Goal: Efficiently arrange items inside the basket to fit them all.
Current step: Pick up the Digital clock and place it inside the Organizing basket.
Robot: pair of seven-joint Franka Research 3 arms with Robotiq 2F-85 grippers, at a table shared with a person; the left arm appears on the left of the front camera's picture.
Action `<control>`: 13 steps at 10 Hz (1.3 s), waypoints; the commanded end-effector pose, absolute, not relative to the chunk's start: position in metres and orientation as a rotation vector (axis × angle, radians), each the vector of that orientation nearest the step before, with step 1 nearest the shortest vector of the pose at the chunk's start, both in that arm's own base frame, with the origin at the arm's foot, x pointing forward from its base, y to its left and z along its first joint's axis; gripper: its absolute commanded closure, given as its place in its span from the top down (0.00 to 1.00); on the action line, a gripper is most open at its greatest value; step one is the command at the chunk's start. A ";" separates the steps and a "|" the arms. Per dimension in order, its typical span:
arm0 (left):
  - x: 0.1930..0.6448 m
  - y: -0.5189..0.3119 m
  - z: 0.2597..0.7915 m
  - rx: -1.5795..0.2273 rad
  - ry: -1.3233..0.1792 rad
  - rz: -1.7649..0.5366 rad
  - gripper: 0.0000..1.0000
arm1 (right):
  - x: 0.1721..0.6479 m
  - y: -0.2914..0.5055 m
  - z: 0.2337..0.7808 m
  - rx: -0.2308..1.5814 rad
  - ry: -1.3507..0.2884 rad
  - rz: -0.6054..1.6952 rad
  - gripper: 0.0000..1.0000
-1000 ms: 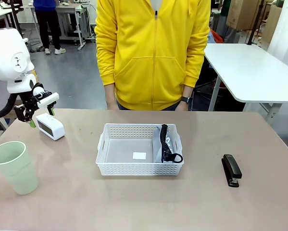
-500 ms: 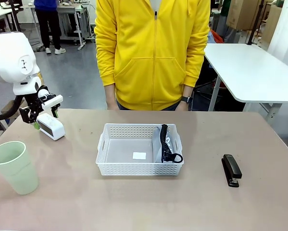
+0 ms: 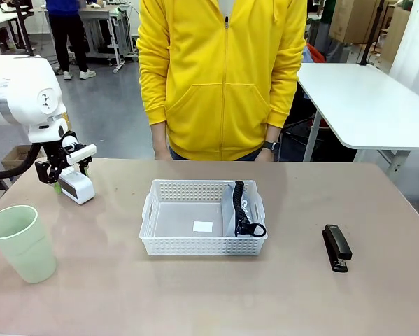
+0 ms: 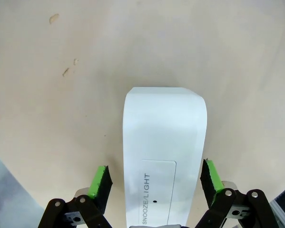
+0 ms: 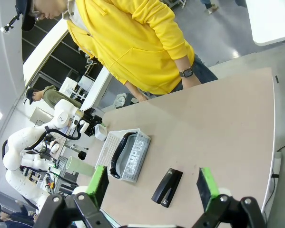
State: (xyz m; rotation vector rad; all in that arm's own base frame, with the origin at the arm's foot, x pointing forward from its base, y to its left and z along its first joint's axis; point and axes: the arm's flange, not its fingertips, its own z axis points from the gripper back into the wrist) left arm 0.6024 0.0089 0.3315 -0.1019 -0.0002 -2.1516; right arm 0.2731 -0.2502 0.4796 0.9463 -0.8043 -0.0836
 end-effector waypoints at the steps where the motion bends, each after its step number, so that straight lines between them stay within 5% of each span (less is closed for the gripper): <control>1: 0.608 0.009 0.336 -0.116 0.010 -2.142 0.42 | 0.276 -0.252 0.481 0.948 -0.837 -0.064 1.00; 2: 0.609 0.009 0.335 -0.113 0.024 -2.139 0.38 | 0.276 -0.252 0.481 0.948 -0.837 -0.064 1.00; 3: 0.609 0.009 0.335 -0.111 0.027 -2.136 0.00 | 0.276 -0.252 0.481 0.948 -0.837 -0.064 1.00; 5: 0.608 0.009 0.334 -0.097 0.033 -2.119 0.00 | 0.276 -0.252 0.481 0.948 -0.837 -0.064 1.00; 6: 0.606 0.008 0.334 -0.087 0.030 -2.116 0.18 | 0.276 -0.252 0.481 0.948 -0.837 -0.064 1.00; 8: 0.605 0.006 0.334 -0.086 0.029 -2.118 0.00 | 0.276 -0.252 0.481 0.948 -0.837 -0.064 1.00; 10: 0.599 0.008 0.344 -0.085 0.010 -2.110 0.00 | 0.276 -0.252 0.481 0.948 -0.837 -0.064 1.00; 13: 0.545 0.027 0.434 -0.021 -0.096 -1.921 0.00 | 0.276 -0.252 0.481 0.948 -0.837 -0.064 1.00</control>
